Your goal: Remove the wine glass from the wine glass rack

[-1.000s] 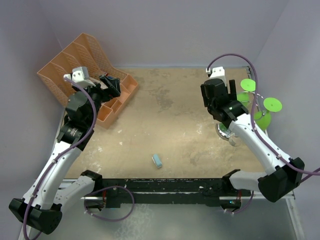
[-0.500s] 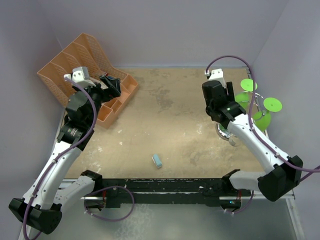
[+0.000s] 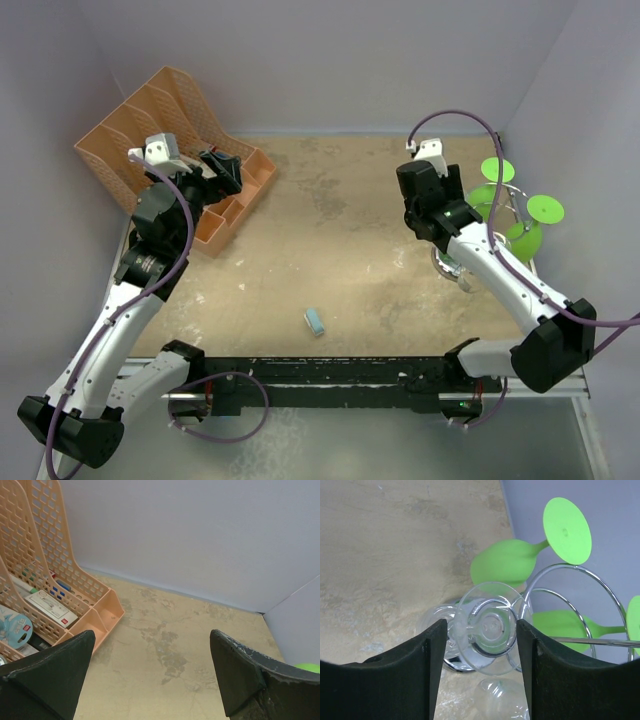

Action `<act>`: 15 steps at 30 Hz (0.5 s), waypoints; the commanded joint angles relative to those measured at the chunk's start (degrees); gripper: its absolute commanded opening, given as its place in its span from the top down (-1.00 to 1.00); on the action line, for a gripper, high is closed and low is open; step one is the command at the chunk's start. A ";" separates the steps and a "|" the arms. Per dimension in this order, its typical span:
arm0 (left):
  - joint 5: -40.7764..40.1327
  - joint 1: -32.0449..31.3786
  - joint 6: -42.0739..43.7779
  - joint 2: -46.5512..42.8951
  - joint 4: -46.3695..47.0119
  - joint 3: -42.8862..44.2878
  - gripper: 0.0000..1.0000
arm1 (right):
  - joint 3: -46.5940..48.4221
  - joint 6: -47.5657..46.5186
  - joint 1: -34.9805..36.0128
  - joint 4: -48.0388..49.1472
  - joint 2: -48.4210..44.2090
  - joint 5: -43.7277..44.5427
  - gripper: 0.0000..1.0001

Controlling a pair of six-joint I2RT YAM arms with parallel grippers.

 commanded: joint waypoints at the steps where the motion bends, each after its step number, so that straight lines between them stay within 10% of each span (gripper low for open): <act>1: -0.24 -0.43 0.27 -0.17 2.05 1.32 -0.86 | 1.70 0.97 0.46 2.01 -0.72 4.15 -0.18; 15: -0.37 -0.64 0.33 -0.22 2.01 1.32 -0.86 | 2.98 1.50 0.61 1.53 1.57 5.61 0.01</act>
